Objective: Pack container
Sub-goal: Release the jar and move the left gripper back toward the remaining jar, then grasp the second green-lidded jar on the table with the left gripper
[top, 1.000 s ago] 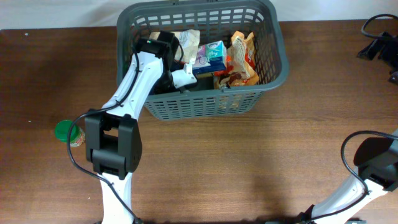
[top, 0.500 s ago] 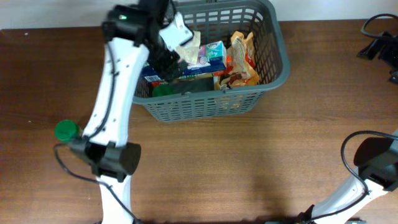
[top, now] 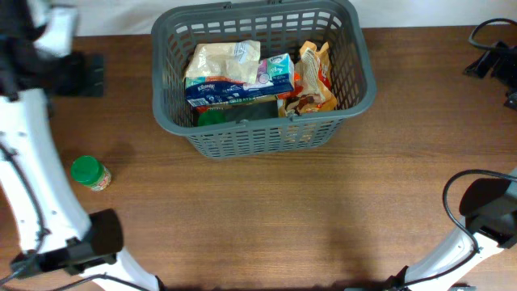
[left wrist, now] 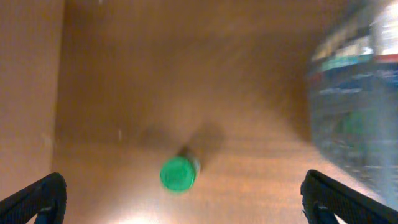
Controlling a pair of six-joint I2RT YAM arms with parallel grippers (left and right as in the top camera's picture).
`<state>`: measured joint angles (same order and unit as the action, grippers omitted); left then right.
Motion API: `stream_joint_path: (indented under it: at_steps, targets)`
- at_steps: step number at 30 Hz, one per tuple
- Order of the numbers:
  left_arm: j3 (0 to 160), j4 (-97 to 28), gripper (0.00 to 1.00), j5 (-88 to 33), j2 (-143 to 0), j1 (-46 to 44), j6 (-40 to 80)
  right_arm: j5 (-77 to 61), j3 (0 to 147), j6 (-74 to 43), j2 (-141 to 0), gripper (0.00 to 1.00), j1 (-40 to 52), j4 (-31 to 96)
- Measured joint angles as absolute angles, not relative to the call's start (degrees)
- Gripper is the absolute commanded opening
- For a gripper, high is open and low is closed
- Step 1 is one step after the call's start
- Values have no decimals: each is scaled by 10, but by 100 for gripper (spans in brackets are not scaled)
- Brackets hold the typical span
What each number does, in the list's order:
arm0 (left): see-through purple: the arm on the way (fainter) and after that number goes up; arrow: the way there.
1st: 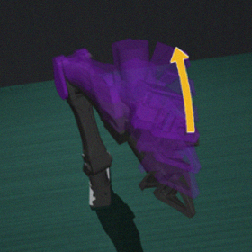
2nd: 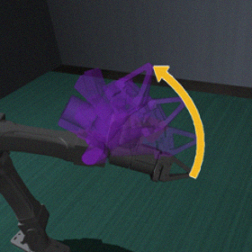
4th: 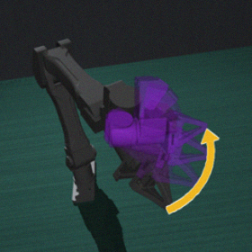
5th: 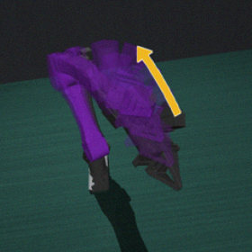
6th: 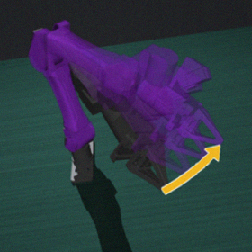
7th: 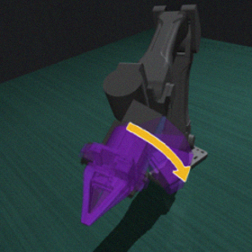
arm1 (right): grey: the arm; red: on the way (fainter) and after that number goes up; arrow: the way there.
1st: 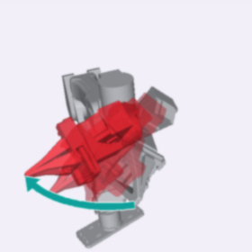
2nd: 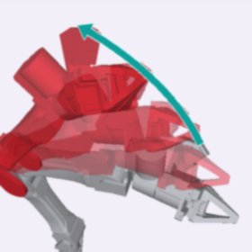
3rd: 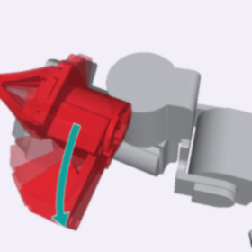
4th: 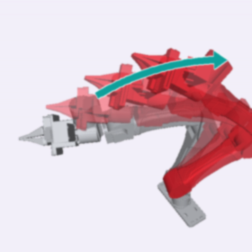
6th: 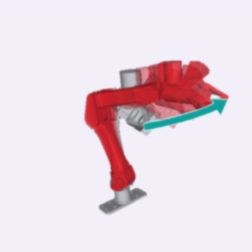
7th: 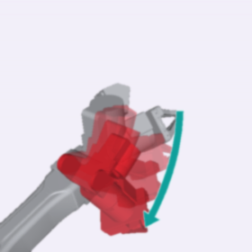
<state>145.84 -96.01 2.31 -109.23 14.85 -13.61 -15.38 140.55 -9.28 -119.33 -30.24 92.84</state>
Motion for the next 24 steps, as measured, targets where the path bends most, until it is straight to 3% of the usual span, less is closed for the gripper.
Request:
stream_joint_path:
  at_steps: [5,12,24]
  targets:
    - [1256,-877,99,-34,-1093,251,-126,-154,1406,-93,-1193,99,-302,928]
    - [969,-719,99,-63,-1102,268,-126,-154,1406,-93,-1193,99,-302,928]
    - [877,-649,99,-24,-1102,278,-108,-154,1406,-93,-1193,99,-302,928]
